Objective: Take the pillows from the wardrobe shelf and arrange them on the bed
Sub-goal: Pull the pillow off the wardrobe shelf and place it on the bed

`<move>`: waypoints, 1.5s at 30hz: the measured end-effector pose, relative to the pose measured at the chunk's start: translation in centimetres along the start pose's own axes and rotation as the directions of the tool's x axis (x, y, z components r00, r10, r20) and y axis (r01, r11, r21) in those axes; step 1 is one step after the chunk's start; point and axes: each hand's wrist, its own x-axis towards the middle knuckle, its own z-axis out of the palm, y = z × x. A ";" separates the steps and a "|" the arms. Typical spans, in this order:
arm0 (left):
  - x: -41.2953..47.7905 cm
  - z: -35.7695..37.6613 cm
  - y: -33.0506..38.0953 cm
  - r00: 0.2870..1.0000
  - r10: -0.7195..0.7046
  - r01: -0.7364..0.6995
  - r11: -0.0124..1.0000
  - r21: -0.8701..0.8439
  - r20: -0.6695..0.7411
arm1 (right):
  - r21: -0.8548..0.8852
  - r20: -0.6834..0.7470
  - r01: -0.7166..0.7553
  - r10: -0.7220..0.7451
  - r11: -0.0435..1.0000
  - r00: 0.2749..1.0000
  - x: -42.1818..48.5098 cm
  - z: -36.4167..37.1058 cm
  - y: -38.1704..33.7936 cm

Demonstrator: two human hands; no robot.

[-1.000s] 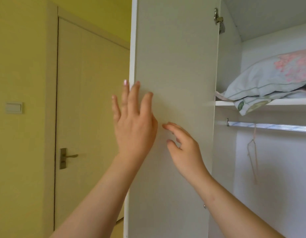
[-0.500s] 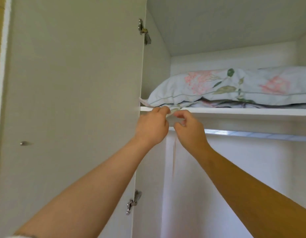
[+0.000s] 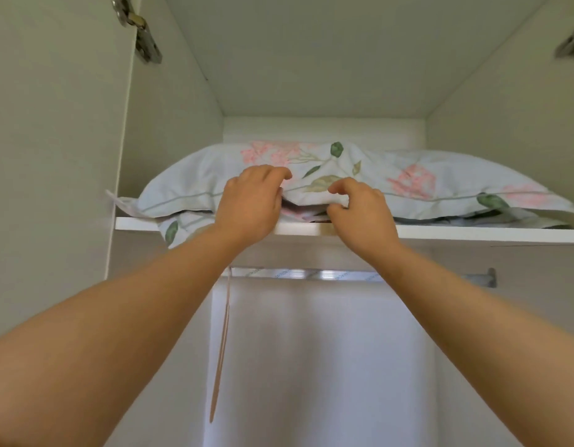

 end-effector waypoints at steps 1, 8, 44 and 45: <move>1.0 0.6 -0.4 1.000 0.028 -0.028 0.999 0.020 0.000 | -0.046 -0.017 0.014 -0.015 0.999 1.000 0.9 0.3 0.4; 6.9 5.0 -3.2 0.985 0.014 -0.050 0.976 0.211 0.169 | -0.466 0.132 0.044 0.020 0.884 0.991 6.9 3.3 3.0; 8.4 -0.2 4.4 0.974 0.218 -0.206 0.967 0.152 -0.066 | 0.205 -0.630 -0.027 0.153 0.978 0.761 7.8 0.7 5.5; 7.6 -0.3 3.5 0.978 0.199 -0.181 0.956 0.230 -0.061 | 0.119 -0.595 0.004 0.068 0.993 0.801 7.3 0.8 5.4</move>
